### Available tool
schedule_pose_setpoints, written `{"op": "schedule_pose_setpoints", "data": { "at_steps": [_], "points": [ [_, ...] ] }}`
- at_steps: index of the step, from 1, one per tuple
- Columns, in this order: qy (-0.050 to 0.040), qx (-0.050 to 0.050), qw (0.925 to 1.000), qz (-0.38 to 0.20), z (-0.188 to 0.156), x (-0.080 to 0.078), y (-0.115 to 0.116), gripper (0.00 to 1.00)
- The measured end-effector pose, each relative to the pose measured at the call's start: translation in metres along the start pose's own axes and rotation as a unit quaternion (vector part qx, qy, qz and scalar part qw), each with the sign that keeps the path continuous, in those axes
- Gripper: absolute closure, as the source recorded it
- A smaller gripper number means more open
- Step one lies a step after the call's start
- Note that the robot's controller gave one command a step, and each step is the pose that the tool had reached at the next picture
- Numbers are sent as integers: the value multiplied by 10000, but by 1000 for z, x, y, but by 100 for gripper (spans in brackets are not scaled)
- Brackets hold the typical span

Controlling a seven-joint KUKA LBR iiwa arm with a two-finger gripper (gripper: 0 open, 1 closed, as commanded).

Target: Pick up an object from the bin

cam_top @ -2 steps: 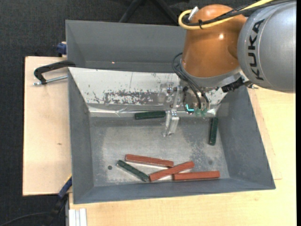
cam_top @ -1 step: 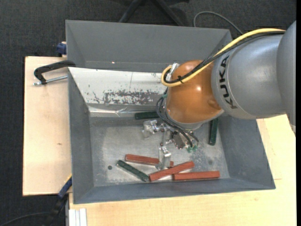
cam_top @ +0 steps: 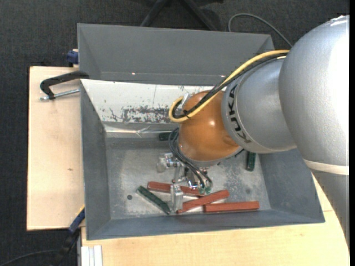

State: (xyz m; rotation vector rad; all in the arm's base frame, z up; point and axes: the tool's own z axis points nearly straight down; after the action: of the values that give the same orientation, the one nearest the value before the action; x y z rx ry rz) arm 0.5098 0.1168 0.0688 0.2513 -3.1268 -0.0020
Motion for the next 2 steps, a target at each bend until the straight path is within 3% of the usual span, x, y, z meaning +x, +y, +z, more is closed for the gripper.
{"op": "schedule_pose_setpoints", "data": {
  "at_steps": [1, 2],
  "points": [
    [-23, 0, 10000, 10, -2, -1, -1, 100],
    [-71, 3, 9916, -1293, -19, -46, 19, 100]
  ]
}}
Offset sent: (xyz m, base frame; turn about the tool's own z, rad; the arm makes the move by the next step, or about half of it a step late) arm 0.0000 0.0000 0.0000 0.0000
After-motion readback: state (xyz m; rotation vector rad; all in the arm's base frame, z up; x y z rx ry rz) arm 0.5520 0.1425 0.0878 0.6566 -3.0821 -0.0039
